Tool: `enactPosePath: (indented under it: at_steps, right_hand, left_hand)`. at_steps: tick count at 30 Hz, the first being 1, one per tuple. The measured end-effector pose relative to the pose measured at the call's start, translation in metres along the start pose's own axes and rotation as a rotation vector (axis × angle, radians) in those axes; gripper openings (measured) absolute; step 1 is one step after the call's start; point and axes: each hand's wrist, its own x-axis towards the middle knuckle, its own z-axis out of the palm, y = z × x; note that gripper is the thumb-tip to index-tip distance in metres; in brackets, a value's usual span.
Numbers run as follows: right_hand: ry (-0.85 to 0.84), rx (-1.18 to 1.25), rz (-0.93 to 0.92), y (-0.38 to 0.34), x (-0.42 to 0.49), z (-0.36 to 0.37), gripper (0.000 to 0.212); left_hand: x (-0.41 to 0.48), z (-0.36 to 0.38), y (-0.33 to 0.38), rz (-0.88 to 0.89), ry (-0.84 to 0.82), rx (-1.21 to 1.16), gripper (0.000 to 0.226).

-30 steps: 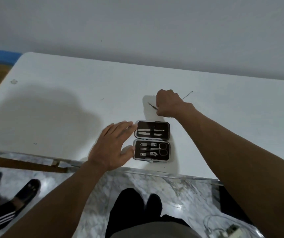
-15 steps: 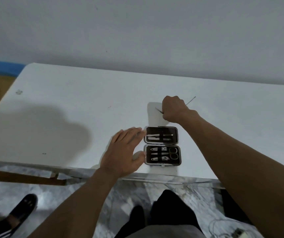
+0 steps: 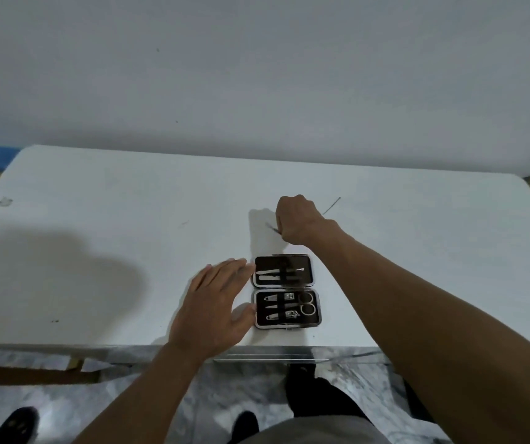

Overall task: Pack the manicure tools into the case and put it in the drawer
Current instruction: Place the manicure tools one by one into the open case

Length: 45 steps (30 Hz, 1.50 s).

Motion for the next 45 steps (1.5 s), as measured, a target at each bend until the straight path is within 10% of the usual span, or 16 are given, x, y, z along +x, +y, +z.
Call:
enactPosePath:
  at_steps: [45]
  right_hand:
    - [-0.090,0.085,0.044,-0.010,0.023,-0.011,0.026]
  left_hand:
    - [0.001,-0.001,0.003,0.009,0.051,-0.080,0.060]
